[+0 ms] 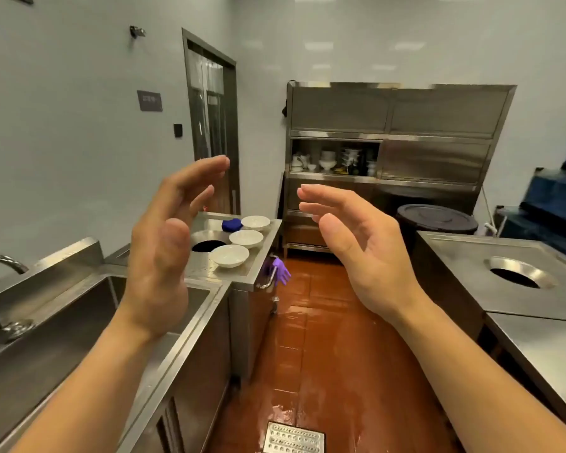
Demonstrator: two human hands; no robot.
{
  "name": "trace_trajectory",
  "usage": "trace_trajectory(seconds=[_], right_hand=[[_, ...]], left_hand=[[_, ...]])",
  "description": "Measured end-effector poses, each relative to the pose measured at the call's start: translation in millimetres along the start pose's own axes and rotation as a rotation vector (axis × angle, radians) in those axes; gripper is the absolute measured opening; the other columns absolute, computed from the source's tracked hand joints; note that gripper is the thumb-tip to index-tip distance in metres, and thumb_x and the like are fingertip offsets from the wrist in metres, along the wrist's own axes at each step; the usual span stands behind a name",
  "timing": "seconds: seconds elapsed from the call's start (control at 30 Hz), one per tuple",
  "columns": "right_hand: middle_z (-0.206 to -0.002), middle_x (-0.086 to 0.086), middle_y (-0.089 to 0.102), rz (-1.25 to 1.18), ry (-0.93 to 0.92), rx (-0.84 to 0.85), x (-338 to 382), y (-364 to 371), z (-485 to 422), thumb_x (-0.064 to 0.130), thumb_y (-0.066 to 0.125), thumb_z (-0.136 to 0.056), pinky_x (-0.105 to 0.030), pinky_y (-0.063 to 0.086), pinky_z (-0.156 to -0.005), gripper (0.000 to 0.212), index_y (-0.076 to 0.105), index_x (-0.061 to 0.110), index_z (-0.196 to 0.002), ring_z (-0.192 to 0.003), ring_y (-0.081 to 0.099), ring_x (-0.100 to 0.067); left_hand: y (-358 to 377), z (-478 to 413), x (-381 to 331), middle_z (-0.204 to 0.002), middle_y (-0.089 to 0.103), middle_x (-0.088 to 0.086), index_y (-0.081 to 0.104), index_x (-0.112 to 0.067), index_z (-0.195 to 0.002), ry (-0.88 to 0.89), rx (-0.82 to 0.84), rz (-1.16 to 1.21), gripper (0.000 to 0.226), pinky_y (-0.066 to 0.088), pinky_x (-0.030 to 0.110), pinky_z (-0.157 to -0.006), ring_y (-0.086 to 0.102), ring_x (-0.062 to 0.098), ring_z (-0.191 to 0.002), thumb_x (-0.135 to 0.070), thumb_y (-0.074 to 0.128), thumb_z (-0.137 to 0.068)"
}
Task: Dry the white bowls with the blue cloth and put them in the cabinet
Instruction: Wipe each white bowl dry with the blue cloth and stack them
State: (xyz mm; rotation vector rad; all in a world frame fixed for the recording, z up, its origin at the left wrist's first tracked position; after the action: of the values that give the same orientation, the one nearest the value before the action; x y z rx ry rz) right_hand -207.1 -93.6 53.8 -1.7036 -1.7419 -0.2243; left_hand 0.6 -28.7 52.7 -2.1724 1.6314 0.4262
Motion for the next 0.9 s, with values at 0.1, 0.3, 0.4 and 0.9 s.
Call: trace_trajectory(seconds=[0.1,0.3,0.4,0.9], right_hand=[[-0.132,0.017,0.067,0.016,0.031,0.012,-38.9,8.8,-38.1,0.052,0.049,-0.094,-0.021,0.053,-0.101,0.052,0.061,0.027,-0.137,-0.124,0.063,0.0],[-0.133,0.009,0.069,0.002,0.047,0.007,-124.1,12.0,-107.0,0.051,0.049,-0.094,-0.028,0.054,-0.103,0.053,0.062,0.022,-0.138,-0.124,0.065,-0.005],[-0.132,0.005,0.07,0.006,0.054,0.004,-167.2,9.8,-135.8,0.05,0.049,-0.094,-0.033,0.054,-0.104,0.054,0.062,0.02,-0.137,-0.123,0.066,-0.009],[-0.127,0.009,0.071,-0.135,0.017,0.129,-442.3,-14.1,-318.7,0.051,0.051,-0.095,-0.03,0.054,-0.103,0.048,0.063,0.027,-0.135,-0.122,0.066,-0.009]], left_hand=[[-3.5,-25.0,43.5,-0.153,0.056,-0.004,0.05,-0.029,-0.144,-0.012,-0.041,-0.051,0.074,0.036,0.049,-0.124,0.049,0.025,-0.15,-0.083,0.036,-0.095],[6.9,-84.2,147.1,-0.151,0.057,-0.007,0.051,-0.027,-0.143,-0.057,-0.041,-0.02,0.079,0.035,0.052,-0.125,0.05,0.023,-0.149,-0.086,0.039,-0.092],[16.5,-111.0,196.0,-0.151,0.057,-0.005,0.051,-0.028,-0.143,-0.065,-0.037,-0.01,0.08,0.032,0.059,-0.126,0.049,0.025,-0.149,-0.087,0.04,-0.091],[101.9,-249.3,443.1,-0.15,0.059,-0.015,0.056,-0.041,-0.142,-0.051,-0.085,-0.146,0.07,0.039,0.044,-0.122,0.051,0.023,-0.148,-0.086,0.037,-0.092]])
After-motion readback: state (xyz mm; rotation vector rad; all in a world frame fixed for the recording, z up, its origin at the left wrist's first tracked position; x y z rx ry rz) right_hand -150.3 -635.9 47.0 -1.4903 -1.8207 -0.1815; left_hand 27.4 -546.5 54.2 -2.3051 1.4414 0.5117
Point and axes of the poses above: each hand's wrist, its own z-axis away from the middle knuckle, its own y-axis out of the palm, x = y × z, the point moved 6 cm from there along -z, towards the middle knuckle
